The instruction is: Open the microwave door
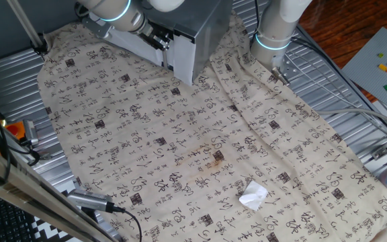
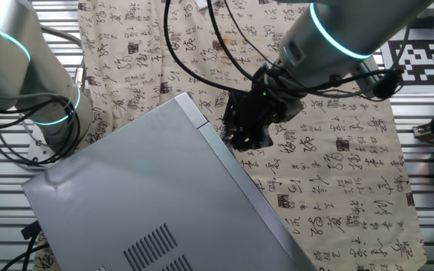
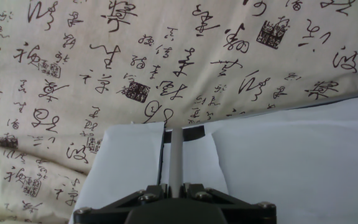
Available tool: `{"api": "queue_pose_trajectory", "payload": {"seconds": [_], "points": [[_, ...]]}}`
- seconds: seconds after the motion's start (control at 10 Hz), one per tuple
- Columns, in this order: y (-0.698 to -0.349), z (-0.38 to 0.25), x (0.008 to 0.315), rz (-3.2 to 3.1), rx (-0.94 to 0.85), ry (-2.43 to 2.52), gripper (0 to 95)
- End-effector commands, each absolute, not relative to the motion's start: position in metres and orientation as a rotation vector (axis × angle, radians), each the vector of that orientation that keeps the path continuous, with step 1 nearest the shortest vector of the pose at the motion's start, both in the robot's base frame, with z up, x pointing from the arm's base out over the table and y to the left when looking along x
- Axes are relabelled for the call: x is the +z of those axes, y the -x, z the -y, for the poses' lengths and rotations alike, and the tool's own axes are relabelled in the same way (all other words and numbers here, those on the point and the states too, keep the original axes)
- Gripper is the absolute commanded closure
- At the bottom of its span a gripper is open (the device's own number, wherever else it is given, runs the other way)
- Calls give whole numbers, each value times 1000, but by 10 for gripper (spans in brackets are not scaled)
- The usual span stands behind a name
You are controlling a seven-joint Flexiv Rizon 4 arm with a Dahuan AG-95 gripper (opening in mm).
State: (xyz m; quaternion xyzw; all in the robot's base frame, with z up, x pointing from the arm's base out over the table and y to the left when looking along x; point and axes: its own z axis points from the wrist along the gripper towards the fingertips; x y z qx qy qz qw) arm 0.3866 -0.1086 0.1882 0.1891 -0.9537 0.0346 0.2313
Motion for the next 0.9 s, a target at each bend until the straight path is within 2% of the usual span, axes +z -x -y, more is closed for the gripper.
{"api": "queue_pose_trajectory", "payload": {"seconds": [0.1,0.6,0.9], "points": [[-390,108,186,2635,97,-519,950],[-400,107,187,2680,33,-465,950],[-420,95,193,2743,38,-433,950]]}}
